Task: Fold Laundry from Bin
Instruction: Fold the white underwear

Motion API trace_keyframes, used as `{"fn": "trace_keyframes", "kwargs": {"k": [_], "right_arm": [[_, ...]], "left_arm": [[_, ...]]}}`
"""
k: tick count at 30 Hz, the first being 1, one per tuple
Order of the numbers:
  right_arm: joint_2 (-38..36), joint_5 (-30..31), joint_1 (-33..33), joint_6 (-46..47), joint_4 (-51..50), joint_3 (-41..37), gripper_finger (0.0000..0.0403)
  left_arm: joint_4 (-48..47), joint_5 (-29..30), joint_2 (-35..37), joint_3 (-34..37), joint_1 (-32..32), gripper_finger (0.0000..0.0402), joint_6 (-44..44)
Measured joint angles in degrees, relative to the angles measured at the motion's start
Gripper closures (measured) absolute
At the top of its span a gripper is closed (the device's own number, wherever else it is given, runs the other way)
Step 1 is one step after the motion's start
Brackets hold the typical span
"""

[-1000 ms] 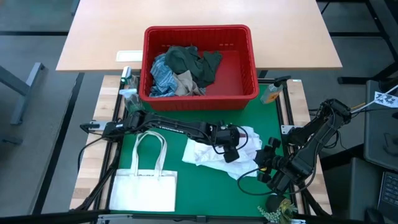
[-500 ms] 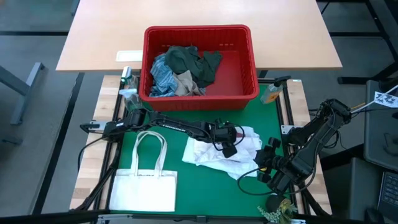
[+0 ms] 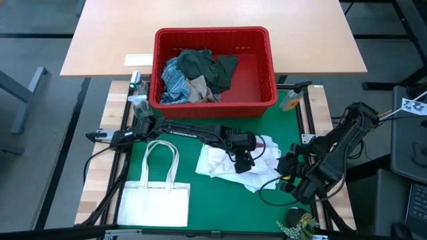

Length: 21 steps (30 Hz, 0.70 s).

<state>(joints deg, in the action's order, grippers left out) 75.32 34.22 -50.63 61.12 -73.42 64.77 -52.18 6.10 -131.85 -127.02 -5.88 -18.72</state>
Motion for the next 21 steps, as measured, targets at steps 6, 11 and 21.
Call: {"fn": "trace_keyframes", "kwargs": {"k": [6,11,21], "right_arm": [[-5.87,4.81,0.02,-1.64,-1.46,0.0,0.0219],[-8.84,7.7,0.02,-1.83,-1.79,-0.3,0.0219],[-17.83,3.14,5.01,0.1,-1.07,-12.64,0.0219]], "left_arm": [[-13.0,1.4,0.0,-7.12,-2.98,0.0269,2.84],[-19.65,2.32,0.22,-7.67,-5.44,0.0269,2.8],[-31.95,5.58,0.44,-7.2,-9.3,0.0269,2.28]]}}
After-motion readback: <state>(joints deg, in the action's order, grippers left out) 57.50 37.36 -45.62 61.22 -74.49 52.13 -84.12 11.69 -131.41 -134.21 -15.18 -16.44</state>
